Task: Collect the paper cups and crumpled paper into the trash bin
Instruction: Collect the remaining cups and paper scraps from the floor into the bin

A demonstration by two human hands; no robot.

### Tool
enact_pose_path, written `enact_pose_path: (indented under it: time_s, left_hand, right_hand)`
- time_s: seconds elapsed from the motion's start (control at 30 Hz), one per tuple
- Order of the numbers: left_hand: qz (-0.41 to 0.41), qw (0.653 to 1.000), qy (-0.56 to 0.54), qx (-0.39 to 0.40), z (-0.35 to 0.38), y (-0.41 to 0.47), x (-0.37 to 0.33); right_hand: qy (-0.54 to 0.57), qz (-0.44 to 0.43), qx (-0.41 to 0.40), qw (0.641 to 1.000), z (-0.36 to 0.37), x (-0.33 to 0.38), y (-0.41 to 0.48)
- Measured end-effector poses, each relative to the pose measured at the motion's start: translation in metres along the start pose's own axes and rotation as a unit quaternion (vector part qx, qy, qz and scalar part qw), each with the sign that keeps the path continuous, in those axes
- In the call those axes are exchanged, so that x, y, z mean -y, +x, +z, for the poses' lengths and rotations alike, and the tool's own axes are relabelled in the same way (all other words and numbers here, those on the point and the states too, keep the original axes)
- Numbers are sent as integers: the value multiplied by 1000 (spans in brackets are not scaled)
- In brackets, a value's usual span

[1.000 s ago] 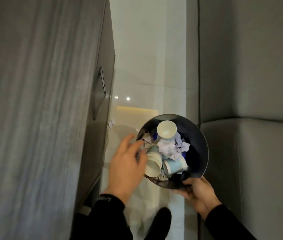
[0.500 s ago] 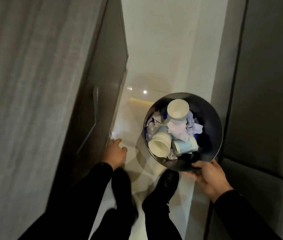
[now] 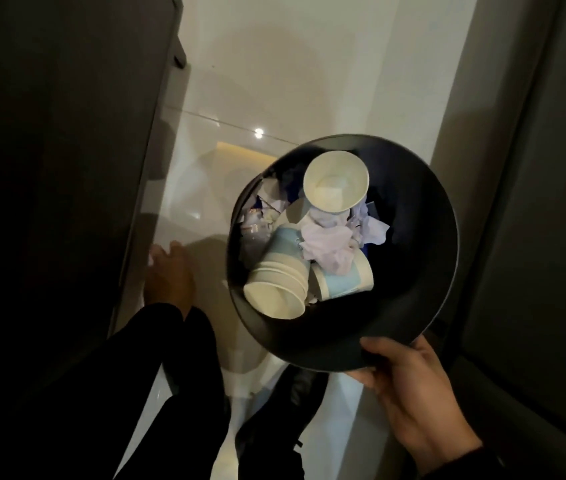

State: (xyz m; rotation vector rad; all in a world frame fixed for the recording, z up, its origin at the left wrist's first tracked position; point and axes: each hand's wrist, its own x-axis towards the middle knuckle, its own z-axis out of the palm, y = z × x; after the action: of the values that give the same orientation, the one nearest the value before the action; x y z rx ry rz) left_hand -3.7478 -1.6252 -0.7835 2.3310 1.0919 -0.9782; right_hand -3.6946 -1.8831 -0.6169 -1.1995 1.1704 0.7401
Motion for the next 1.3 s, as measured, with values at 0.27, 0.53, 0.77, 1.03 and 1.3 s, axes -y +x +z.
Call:
enact_pose_path:
  time_s: [0.27, 0.53, 0.77, 1.03, 1.3]
  left_hand:
    - [-23, 923, -301, -240, -99, -62, -53]
    - [367, 920, -133, -24, -236, -197, -137]
    - [305, 938, -155, -60, -344, -222, -157]
    - [269, 914, -258, -161, -470, -158, -251]
    - [38, 927, -340, -153, -549, -50, -313]
  right_hand:
    - [-1, 2, -6, 1000, 19, 21, -16]
    - [-23, 25, -23, 999, 52, 89, -108]
    - [-2, 29, -4, 1000, 91, 183, -186]
    - [-56, 16, 13, 998, 162, 309, -167]
    - [-150, -23, 14, 988, 250, 453, -129]
